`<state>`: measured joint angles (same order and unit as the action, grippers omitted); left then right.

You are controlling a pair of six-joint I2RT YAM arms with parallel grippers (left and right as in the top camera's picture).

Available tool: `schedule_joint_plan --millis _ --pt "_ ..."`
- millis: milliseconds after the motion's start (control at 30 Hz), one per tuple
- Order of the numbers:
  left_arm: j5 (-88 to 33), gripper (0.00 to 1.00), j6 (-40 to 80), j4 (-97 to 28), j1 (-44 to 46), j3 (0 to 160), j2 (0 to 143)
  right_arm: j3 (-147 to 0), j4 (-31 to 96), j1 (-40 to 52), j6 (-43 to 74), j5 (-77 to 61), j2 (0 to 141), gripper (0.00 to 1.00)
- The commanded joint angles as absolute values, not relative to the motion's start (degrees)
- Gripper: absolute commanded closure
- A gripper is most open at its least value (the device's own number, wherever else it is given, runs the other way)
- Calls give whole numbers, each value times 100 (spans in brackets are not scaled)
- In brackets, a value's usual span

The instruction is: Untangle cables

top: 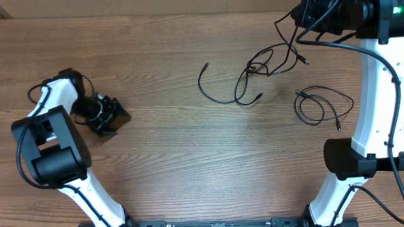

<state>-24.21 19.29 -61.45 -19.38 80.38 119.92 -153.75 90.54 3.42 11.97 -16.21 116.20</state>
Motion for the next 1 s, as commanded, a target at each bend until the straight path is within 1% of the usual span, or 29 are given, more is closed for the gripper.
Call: schedule_joint_plan --millis 0,100,167,233,300,367,400,433,500,567,667,800,833,967 --pt "-2707 25 1671 -5830 -1378 7743 12536 -15408 9111 357 1170 -1686 11522 96" --pt "-2711 19 1669 -5763 -1061 7743 12536 -15408 9209 357 1168 -1813 11522 96" --pt "-2714 11 1647 -5706 -843 7743 12536 -15408 9260 357 1166 -2040 11522 96" --pt "-2814 9 1498 -5631 -633 7743 12536 -15408 9299 357 1168 -2217 11522 96" --pt "-3186 5 1273 -5557 -427 7743 12536 -15408 9349 357 1166 -2283 11522 96" --pt "-3896 6 930 -5542 -248 7745 12536 -15408 9424 360 1168 -2285 11522 96" --pt "-4239 8 753 -5542 -183 7745 12536 -15408 9474 362 1168 -2287 11522 96" --pt "-4840 10 412 -5540 -93 7745 12536 -15408 9537 373 1168 -2335 11522 96" --pt "-5498 10 -47 -5520 -5 7745 12536 -15408 9605 395 1166 -2405 11522 96" --pt "-6016 7 -458 -5437 95 7745 12536 -15408 9640 440 1168 -2412 11522 96" --pt "-5988 6 -432 -5288 217 7745 12536 -15408 9638 482 1166 -2412 11522 96" --pt "-5826 9 -209 -5109 416 7745 12536 -15408 9664 486 1168 -2412 11522 96" --pt "-5734 11 -91 -5063 475 7745 12536 -15408 9684 486 1168 -2412 11522 96" --pt "-5548 12 209 -4871 698 7745 12536 -15408 9706 486 1166 -2405 11522 96"
